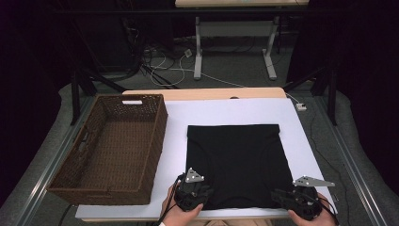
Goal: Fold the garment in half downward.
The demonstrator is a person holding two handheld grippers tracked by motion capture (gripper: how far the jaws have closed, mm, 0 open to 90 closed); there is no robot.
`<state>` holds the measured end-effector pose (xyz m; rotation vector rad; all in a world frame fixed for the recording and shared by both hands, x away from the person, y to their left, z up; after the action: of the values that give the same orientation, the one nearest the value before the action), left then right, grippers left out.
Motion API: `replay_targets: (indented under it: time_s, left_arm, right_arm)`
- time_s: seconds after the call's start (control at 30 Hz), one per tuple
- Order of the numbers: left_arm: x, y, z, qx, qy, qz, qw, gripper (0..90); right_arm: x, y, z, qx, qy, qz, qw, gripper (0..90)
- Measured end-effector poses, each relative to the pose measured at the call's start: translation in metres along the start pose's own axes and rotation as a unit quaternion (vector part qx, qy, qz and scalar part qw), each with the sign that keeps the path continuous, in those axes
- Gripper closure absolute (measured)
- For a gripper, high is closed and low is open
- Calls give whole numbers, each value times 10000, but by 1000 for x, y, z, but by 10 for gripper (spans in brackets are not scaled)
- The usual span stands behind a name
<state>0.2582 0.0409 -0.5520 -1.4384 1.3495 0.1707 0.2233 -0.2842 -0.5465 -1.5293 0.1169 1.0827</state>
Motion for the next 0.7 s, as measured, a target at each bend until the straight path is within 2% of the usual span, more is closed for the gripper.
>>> replay_targets:
  time_s: [0.17, 0.23, 0.37, 0.4, 0.5, 0.63, 0.7]
  left_arm:
    - [-2, -1, 2, -56, 19, -40, 10000, 627]
    - [-3, -1, 5, -164, -17, -61, 9998, 598]
    - [-4, -2, 8, -92, -59, -142, 9998, 544]
    - [-5, -3, 9, -39, -174, -223, 9996, 523]
    - [-5, -3, 12, -144, -161, -223, 9995, 501]
    - [-7, -5, 18, -26, -271, -298, 9992, 461]
    - [-9, -5, 20, -31, -365, -362, 9987, 439]
  right_arm:
    - [0, 0, -2, -124, 57, -96, 9999, 676]
    - [0, -1, -1, -200, 86, -188, 9996, 633]
    - [1, -1, -2, -317, 101, -289, 9990, 587]
    - [1, -1, -3, -345, 123, -303, 9989, 576]
    - [1, -1, -4, -355, 119, -353, 9987, 555]
    - [2, -2, -5, -455, 148, -464, 9978, 505]
    - [2, -2, -5, -445, 140, -469, 9978, 501]
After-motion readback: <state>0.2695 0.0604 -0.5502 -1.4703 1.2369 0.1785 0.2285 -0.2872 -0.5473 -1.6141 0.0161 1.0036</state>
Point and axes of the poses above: each handheld gripper's, and its own axes: x roughly forward along the jaws, y roughly out of its underside, z roughly to its left, the point moved 2 cm from there along x, roughly forward along the jaws, and after that the axes turned 11 degrees about -x, right-handed, at the moved point
